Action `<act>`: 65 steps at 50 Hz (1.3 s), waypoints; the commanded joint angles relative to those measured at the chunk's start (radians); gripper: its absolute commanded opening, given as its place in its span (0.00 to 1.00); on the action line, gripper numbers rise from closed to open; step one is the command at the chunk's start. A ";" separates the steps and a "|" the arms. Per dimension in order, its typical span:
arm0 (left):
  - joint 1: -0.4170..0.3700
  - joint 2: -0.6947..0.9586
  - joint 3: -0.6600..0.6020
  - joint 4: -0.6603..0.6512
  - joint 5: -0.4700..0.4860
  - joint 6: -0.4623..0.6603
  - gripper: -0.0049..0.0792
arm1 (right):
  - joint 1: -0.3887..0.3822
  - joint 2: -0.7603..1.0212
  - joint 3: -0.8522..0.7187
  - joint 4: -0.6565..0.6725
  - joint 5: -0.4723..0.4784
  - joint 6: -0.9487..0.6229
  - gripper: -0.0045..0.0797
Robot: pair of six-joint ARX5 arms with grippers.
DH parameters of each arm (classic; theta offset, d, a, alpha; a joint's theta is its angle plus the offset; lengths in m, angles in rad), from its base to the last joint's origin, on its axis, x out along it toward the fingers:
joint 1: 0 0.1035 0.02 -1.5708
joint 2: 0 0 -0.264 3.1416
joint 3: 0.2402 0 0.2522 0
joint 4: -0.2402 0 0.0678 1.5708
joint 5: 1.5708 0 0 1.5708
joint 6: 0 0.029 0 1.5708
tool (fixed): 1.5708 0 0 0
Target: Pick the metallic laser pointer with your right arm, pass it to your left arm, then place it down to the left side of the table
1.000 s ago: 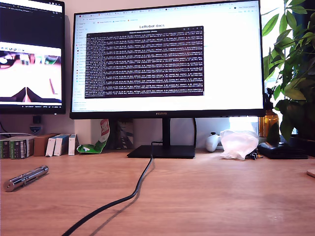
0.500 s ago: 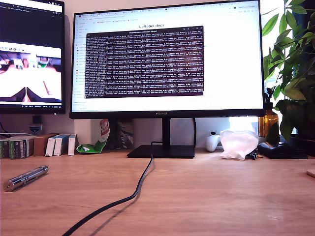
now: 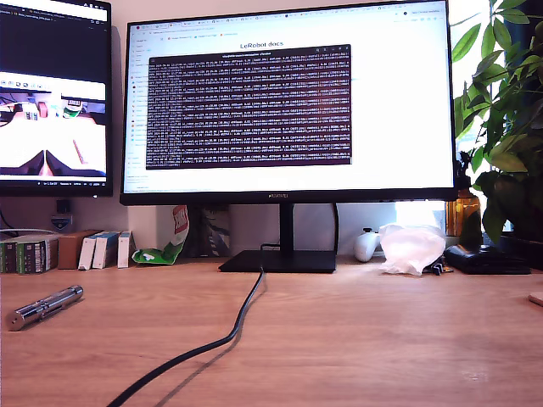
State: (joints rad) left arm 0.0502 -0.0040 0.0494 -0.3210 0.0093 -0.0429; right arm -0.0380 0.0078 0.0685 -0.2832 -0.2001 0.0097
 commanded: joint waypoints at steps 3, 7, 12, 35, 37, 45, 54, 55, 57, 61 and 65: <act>0.002 -0.008 -0.025 -0.016 0.006 -0.002 0.04 | -0.003 -0.007 -0.022 0.007 0.001 -0.013 0.04; 0.002 -0.008 -0.025 -0.016 0.006 -0.002 0.04 | -0.003 -0.007 -0.022 0.007 0.000 -0.013 0.04; 0.002 -0.008 -0.025 -0.016 0.006 -0.002 0.04 | -0.002 -0.007 -0.022 0.006 0.037 -0.008 0.04; 0.002 -0.008 -0.025 -0.016 0.006 -0.002 0.04 | 0.031 -0.006 -0.059 0.101 0.193 0.090 0.04; 0.002 -0.008 -0.025 -0.016 0.006 -0.002 0.04 | 0.046 -0.006 -0.064 0.114 0.194 0.079 0.04; 0.002 -0.008 -0.025 -0.016 0.006 -0.002 0.04 | 0.065 -0.006 -0.064 0.111 0.234 0.046 0.04; 0.002 -0.008 -0.025 -0.016 0.006 -0.002 0.04 | 0.066 -0.007 -0.064 0.114 0.249 -0.010 0.04; 0.002 -0.008 -0.025 -0.016 0.006 -0.002 0.04 | 0.066 -0.007 -0.064 0.114 0.253 -0.011 0.04; 0.002 -0.008 -0.025 -0.016 0.006 -0.002 0.04 | 0.066 -0.007 -0.064 0.114 0.254 -0.011 0.04; 0.002 -0.008 -0.025 -0.016 0.006 -0.002 0.04 | 0.067 -0.007 -0.064 0.114 0.261 -0.010 0.04; 0.002 -0.008 -0.025 -0.016 0.006 -0.002 0.04 | 0.068 -0.007 -0.063 0.115 0.259 -0.010 0.04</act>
State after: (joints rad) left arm 0.0502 -0.0040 0.0494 -0.3210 0.0097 -0.0433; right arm 0.0280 0.0078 0.0238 -0.1799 0.0566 0.0013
